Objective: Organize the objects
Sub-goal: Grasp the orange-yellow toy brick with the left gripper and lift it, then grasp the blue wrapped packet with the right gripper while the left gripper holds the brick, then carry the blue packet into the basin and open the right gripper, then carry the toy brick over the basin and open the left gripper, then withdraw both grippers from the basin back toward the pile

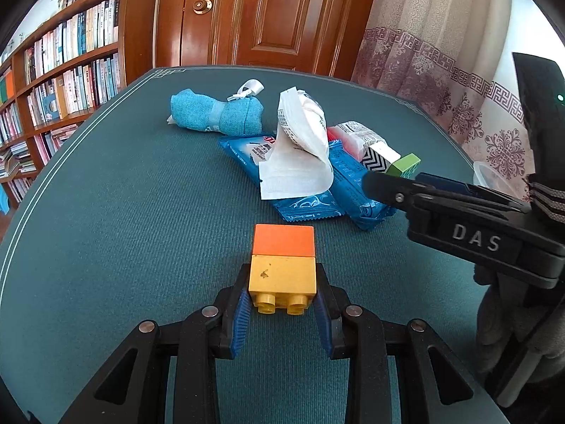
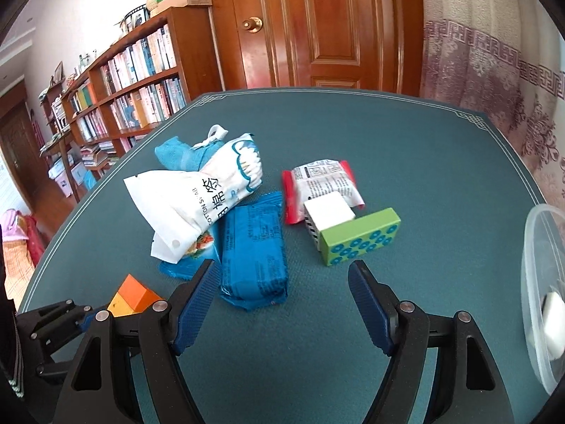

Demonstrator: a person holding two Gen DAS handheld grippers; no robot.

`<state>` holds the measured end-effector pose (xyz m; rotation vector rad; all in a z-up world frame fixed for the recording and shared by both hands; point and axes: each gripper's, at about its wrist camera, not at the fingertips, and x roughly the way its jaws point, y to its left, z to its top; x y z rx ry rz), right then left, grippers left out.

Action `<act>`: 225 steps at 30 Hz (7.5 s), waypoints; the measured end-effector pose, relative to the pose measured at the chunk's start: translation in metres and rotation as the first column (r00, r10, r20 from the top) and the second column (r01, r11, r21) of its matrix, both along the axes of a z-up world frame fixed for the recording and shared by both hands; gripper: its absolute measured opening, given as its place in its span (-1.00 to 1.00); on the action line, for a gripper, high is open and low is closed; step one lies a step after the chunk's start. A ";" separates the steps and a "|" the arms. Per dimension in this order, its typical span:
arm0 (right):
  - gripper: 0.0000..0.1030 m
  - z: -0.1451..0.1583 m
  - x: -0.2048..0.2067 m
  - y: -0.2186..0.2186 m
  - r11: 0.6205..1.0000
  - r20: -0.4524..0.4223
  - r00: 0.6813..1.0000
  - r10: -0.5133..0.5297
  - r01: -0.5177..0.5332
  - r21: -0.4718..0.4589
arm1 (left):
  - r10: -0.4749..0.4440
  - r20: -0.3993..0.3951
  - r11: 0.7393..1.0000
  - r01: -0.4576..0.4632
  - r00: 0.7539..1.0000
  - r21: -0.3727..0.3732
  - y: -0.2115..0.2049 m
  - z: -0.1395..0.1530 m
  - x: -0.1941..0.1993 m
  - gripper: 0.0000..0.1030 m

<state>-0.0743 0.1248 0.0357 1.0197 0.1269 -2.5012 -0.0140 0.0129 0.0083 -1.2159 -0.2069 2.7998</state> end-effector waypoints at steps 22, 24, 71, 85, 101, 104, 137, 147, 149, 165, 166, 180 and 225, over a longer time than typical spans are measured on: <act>-0.14 -0.021 -0.013 -0.020 0.996 0.027 0.999 0.026 -0.028 0.090 | 0.012 -0.009 1.000 -0.012 1.000 0.011 -0.001 -0.001 -0.001 -0.34; -0.14 -0.021 -0.006 -0.015 0.995 0.027 0.999 0.028 -0.031 0.092 | 0.011 -0.009 1.000 -0.011 1.000 0.011 -0.001 -0.001 -0.001 -0.34; -0.15 0.005 0.068 0.131 0.952 0.093 0.972 -0.218 0.233 -0.197 | -0.003 -0.072 1.000 0.001 0.997 -0.025 0.006 0.006 0.008 -0.35; -0.16 0.039 0.045 0.226 0.864 -0.036 0.872 -0.489 0.478 -0.161 | 0.003 -0.062 0.998 -0.006 0.998 -0.055 0.008 0.004 0.007 -0.35; -0.14 0.030 0.027 0.266 0.793 -0.087 0.789 -0.609 0.600 -0.108 | 0.004 -0.055 0.997 -0.008 0.998 -0.074 0.009 0.004 0.005 -0.35; -0.14 0.031 0.037 0.264 0.800 -0.100 0.794 -0.600 0.592 -0.103 | 0.001 -0.057 0.997 -0.006 0.998 -0.076 0.009 0.004 0.005 -0.35; -0.14 0.021 0.105 0.267 0.881 -0.085 0.878 -0.471 0.463 -0.098 | -0.377 -0.085 0.926 0.375 0.922 -0.039 0.167 0.058 -0.051 -0.35; -0.14 0.020 0.110 0.287 0.870 -0.093 0.867 -0.490 0.481 -0.109 | -0.478 -0.079 0.878 0.475 0.875 -0.055 0.232 0.061 -0.075 -0.35; -0.14 0.021 0.110 0.291 0.865 -0.091 0.863 -0.498 0.486 -0.126 | -0.496 -0.073 0.868 0.494 0.865 -0.044 0.242 0.060 -0.080 -0.35; -0.14 0.018 0.109 0.290 0.863 -0.070 0.865 -0.496 0.483 -0.148 | -0.499 -0.158 0.866 0.495 0.852 -0.068 0.264 0.064 -0.088 0.53; -0.14 0.018 0.109 0.289 0.864 -0.069 0.866 -0.495 0.482 -0.148 | -0.494 -0.160 0.869 0.490 0.854 -0.071 0.261 0.064 -0.087 0.55; -0.14 0.014 0.110 0.266 0.881 -0.058 0.883 -0.466 0.456 -0.129 | -0.445 -0.218 0.895 0.424 0.869 -0.136 0.233 0.072 -0.062 0.98; 0.07 -0.005 0.105 0.180 0.937 0.032 0.946 -0.322 0.324 -0.129 | 0.130 -0.158 0.990 -0.136 0.979 -0.030 0.005 0.047 -0.059 0.99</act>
